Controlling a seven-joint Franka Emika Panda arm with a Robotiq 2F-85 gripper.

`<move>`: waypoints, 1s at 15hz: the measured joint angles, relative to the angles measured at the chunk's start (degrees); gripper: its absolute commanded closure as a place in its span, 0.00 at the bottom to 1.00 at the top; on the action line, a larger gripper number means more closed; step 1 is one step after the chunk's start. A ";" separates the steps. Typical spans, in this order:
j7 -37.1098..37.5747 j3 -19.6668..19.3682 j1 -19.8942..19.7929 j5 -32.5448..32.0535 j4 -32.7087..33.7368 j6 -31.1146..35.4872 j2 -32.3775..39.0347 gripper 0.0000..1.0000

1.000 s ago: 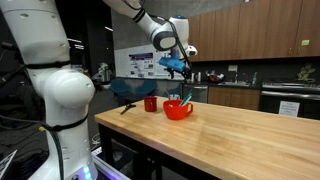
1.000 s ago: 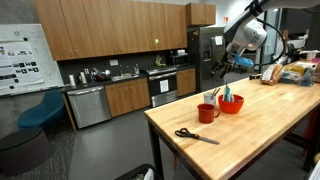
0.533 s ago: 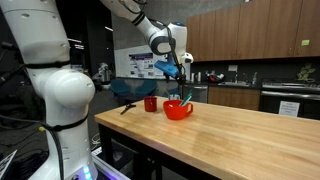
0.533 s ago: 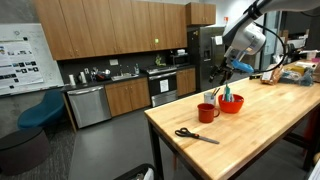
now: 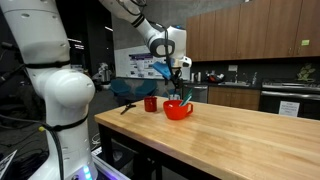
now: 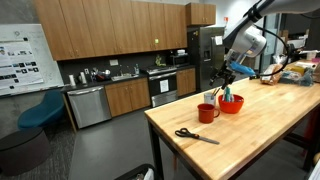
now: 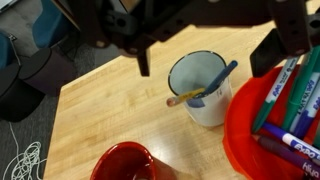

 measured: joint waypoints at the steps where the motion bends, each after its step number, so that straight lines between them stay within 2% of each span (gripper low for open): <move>1: 1.11 0.00 -0.01 0.00 -0.16 0.00 0.00 0.00; 9: 7.40 -0.01 -0.35 0.24 -0.50 0.48 0.91 0.00; 14: 7.63 0.02 -0.37 4.03 -0.36 2.61 2.62 0.00; 15: 7.63 0.05 -0.37 4.67 -0.25 2.92 2.95 0.07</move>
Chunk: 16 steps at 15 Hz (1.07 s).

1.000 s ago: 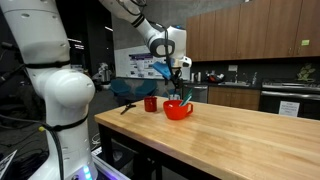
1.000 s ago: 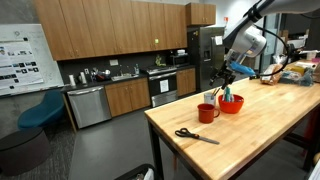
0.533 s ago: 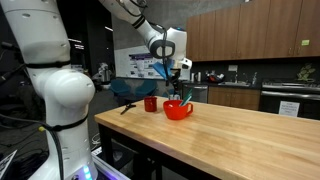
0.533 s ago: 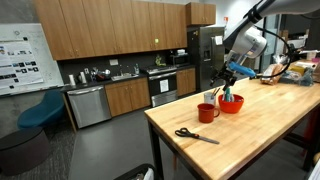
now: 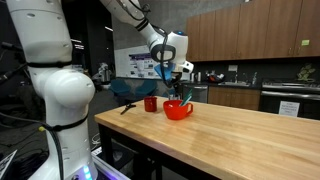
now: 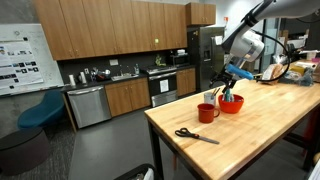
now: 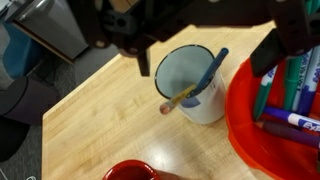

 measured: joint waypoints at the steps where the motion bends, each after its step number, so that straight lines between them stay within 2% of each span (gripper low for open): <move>1: 0.00 0.06 0.00 0.39 0.13 0.28 0.31 0.26; 10: 0.05 0.98 -0.01 1.09 1.17 2.01 2.65 0.94; 12: 0.06 1.09 -0.04 1.09 1.32 2.11 2.81 1.00; 16: 0.13 1.18 -0.15 1.09 1.80 2.11 2.82 1.00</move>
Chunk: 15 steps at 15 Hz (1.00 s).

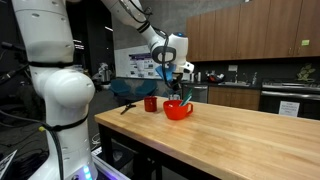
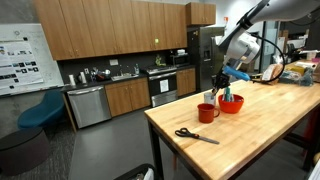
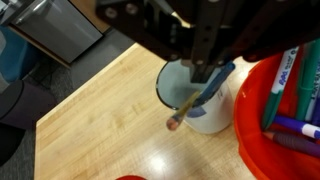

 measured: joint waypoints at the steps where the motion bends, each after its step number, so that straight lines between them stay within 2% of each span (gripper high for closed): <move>1: 0.01 0.00 -0.01 0.00 0.18 0.00 0.00 1.00; 2: 0.01 0.00 -0.01 0.00 0.38 0.00 0.00 0.74; 3: 0.01 0.00 -0.02 -0.01 0.57 0.00 -0.01 0.73; 5: 0.03 0.00 -0.03 -0.01 0.86 0.00 -0.01 0.63; 14: 0.30 0.04 -1.07 -0.50 0.41 -0.02 0.00 0.01; 15: 0.31 0.11 -1.07 -0.50 0.23 -0.03 -0.01 0.00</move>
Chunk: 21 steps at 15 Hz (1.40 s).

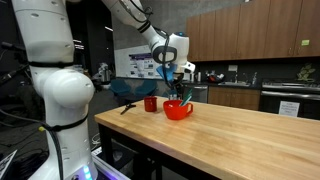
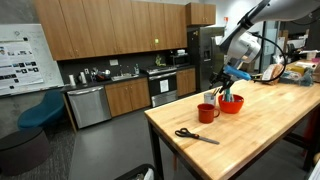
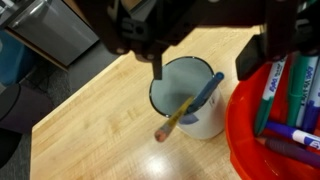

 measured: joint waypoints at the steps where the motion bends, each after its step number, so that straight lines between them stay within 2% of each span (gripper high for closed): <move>1: 0.00 0.12 0.00 0.00 -0.20 0.00 -0.01 0.00; 7: 0.19 1.33 0.07 0.01 -1.14 -0.12 -0.27 0.00; 8: 0.27 1.57 0.08 0.01 -1.24 -0.16 -0.38 0.25; 10: 0.37 2.03 0.09 0.01 -1.54 -0.16 -0.73 0.31; 16: 1.04 2.59 0.09 0.01 -2.05 -0.16 -1.56 0.79; 19: 1.06 2.61 0.09 0.00 -2.09 -0.16 -1.74 0.99; 21: 1.06 2.61 0.09 0.00 -2.09 -0.16 -1.89 1.00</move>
